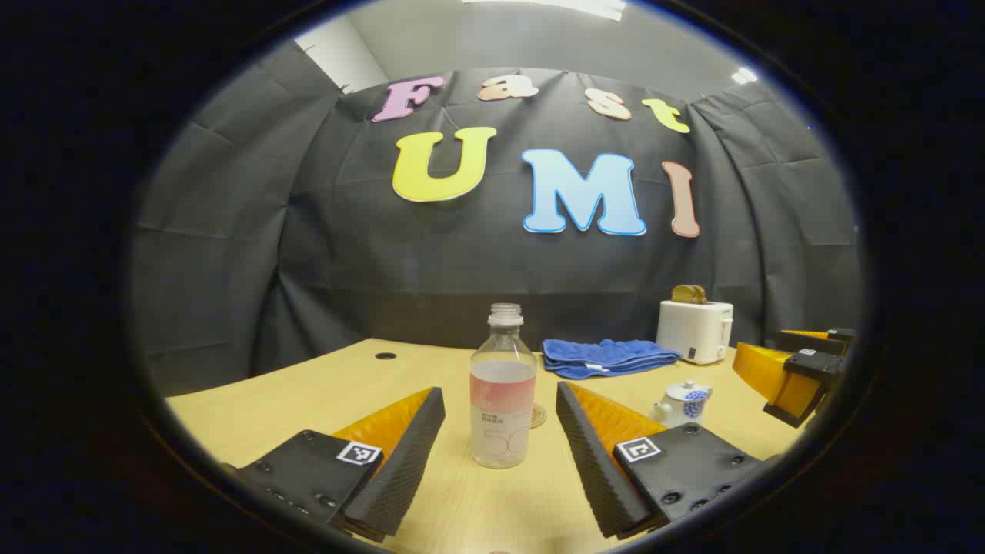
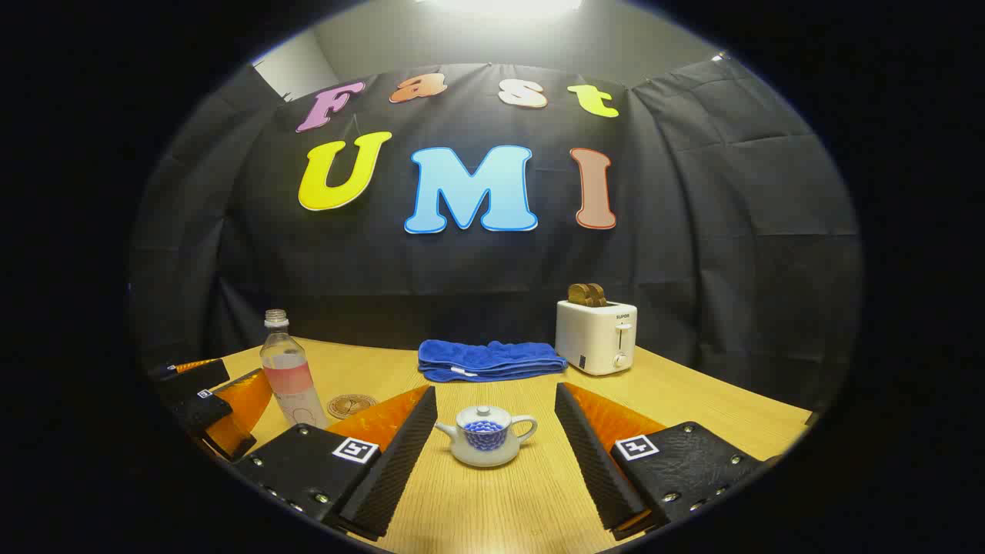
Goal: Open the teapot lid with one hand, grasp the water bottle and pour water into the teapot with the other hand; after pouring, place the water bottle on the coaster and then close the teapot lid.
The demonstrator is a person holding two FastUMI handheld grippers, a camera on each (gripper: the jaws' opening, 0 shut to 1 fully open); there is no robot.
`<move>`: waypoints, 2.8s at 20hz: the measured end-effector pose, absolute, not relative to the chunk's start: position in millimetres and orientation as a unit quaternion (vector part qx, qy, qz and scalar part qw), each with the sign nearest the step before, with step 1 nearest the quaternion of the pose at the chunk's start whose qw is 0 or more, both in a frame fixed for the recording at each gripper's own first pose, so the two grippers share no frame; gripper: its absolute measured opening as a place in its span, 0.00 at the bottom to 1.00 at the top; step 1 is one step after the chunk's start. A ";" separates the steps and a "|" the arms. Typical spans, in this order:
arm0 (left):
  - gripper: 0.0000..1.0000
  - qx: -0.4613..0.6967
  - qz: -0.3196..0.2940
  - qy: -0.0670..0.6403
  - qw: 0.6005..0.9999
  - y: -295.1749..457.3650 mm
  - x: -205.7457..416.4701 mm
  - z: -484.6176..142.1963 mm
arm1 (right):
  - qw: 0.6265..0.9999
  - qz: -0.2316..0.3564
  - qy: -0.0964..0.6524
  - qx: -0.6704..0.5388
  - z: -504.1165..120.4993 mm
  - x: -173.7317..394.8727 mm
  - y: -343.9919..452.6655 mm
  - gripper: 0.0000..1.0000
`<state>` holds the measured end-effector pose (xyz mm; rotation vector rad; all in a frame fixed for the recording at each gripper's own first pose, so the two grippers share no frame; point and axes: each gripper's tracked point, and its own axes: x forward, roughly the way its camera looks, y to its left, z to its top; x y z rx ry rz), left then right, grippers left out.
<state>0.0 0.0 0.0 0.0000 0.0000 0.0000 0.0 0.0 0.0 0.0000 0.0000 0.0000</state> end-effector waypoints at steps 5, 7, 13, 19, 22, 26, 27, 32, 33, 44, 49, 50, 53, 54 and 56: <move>1.00 0.001 0.000 0.003 1.000 1.1 -0.4 -1.0 | 1.000 0.001 0.002 -0.002 -1.7 0.5 -0.3 0.96; 1.00 0.002 0.001 0.002 1.000 1.7 0.2 -0.4 | 1.000 0.001 0.002 -0.002 -1.3 1.0 0.0 0.96; 1.00 0.003 0.001 0.003 1.000 2.1 1.5 -1.1 | 1.000 0.004 0.000 -0.006 -0.1 2.1 2.8 0.96; 1.00 0.005 0.003 0.003 1.000 3.9 1.4 -1.2 | 1.000 0.009 0.001 -0.008 -1.4 4.1 5.8 0.96; 1.00 0.004 0.003 0.005 1.000 5.3 0.5 -3.7 | 1.000 0.010 0.005 -0.009 -8.2 4.4 6.4 0.96; 1.00 0.001 0.007 0.007 1.000 9.6 -0.3 -5.9 | 1.000 0.010 0.011 -0.011 -15.1 5.3 7.0 0.96; 1.00 0.002 0.009 0.007 1.000 10.7 0.0 -4.9 | 1.000 0.010 0.012 -0.010 -14.5 5.6 7.0 0.96; 1.00 0.003 0.006 0.012 1.000 7.4 2.0 -9.6 | 1.000 0.012 0.011 -0.009 -17.0 11.0 7.8 0.96; 1.00 0.003 0.006 0.014 1.000 7.3 1.8 -10.0 | 1.000 0.010 0.012 -0.009 -15.8 13.1 7.4 0.95; 1.00 0.012 0.004 0.009 1.000 9.3 4.2 -4.9 | 0.997 0.021 0.063 -0.028 -34.8 79.8 8.8 0.64; 1.00 0.008 0.004 0.015 1.000 13.8 10.3 -10.2 | 0.994 0.022 0.101 -0.021 -64.6 100.4 8.3 0.33; 1.00 0.007 0.005 0.017 1.000 15.8 11.9 -12.2 | 0.995 0.021 0.095 -0.022 -60.3 102.6 8.8 0.33; 1.00 0.003 0.008 0.023 1.000 21.2 14.1 -17.0 | 0.994 0.023 0.098 -0.034 -62.1 105.8 10.7 0.33; 1.00 0.002 0.008 0.023 1.000 21.7 14.1 -18.8 | 0.994 0.026 0.100 -0.038 -62.5 106.6 11.6 0.34; 1.00 -0.001 0.008 0.023 1.000 22.1 14.6 -19.6 | 0.993 0.029 0.099 -0.049 -61.8 107.2 12.6 0.34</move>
